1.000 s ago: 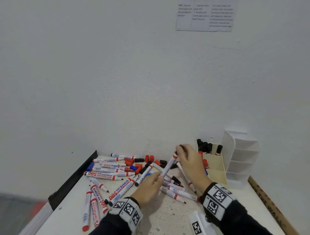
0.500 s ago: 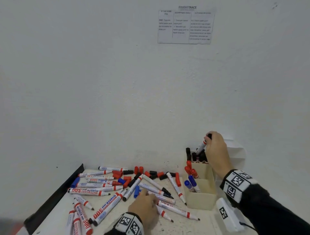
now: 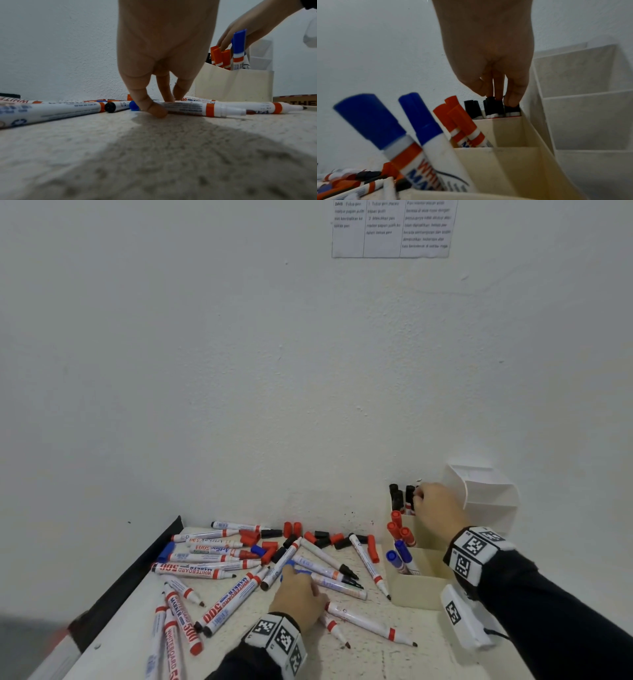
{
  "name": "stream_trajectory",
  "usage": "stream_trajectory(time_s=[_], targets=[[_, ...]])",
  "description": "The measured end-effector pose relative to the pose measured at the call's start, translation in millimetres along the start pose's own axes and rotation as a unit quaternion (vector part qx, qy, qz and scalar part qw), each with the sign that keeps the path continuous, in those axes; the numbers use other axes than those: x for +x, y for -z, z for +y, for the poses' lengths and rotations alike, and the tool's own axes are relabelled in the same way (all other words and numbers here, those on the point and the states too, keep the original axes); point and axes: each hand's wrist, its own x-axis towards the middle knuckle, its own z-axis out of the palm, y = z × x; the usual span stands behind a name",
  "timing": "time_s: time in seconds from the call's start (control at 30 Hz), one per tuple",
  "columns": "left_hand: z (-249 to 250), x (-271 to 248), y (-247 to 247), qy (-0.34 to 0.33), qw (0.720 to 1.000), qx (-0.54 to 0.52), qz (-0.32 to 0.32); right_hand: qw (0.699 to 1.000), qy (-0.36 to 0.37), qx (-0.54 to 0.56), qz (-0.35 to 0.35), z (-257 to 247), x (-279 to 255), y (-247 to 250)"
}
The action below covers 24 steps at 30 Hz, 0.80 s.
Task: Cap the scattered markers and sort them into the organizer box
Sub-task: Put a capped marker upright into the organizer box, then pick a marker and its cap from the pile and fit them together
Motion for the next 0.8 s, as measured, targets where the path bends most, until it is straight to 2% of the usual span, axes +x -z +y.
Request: stream_trajectory(time_s=[0.03,0.1,0.23,0.3,0.37,0.43,0.53,0.63,0.7,0.8], targets=[[0.0,-0.6,0.3,0.004,1.0,0.012,-0.007,1.0,-0.012,-0.006,-0.018,-0.5,-2.7,-1.3],[0.1,-1.9,1.9,0.011,0.999,0.042,-0.024,1.0,-0.007,-0.002,-0.012,-2.0,-7.2,-1.5],[-1.3,-4.3,4.4,0.005,0.99,0.136,-0.038,0.991,0.063,0.07,0.1,-24.8,-21.1,9.6],[-3.3,-7.0,6.6,-0.011,0.981,0.192,-0.031,0.982,0.1,0.111,0.113,-45.8,-30.1,18.4],[-7.7,-9.2,10.4,-0.022,0.975,0.221,-0.03,0.978,0.126,0.154,0.067,-69.2,-39.9,24.5],[-13.8,-12.0,15.6,-0.023,0.976,0.213,-0.04,0.981,0.134,0.14,-0.01,-89.9,-48.8,25.0],[-22.6,-16.7,24.1,-0.017,0.983,0.177,-0.042,0.976,0.119,0.052,-0.173,-109.6,-63.8,11.6],[-28.2,-22.8,33.3,0.002,0.989,0.146,-0.029,0.939,0.132,-0.106,-0.298,-107.6,-84.1,-20.8],[-31.8,-27.3,37.2,0.008,0.992,0.123,-0.025,0.917,0.119,-0.193,-0.327,-93.5,-97.0,-46.4],[-37.2,-30.7,40.2,0.008,0.996,0.092,-0.014,0.91,0.092,-0.26,-0.31,-71.1,-108.6,-74.1]])
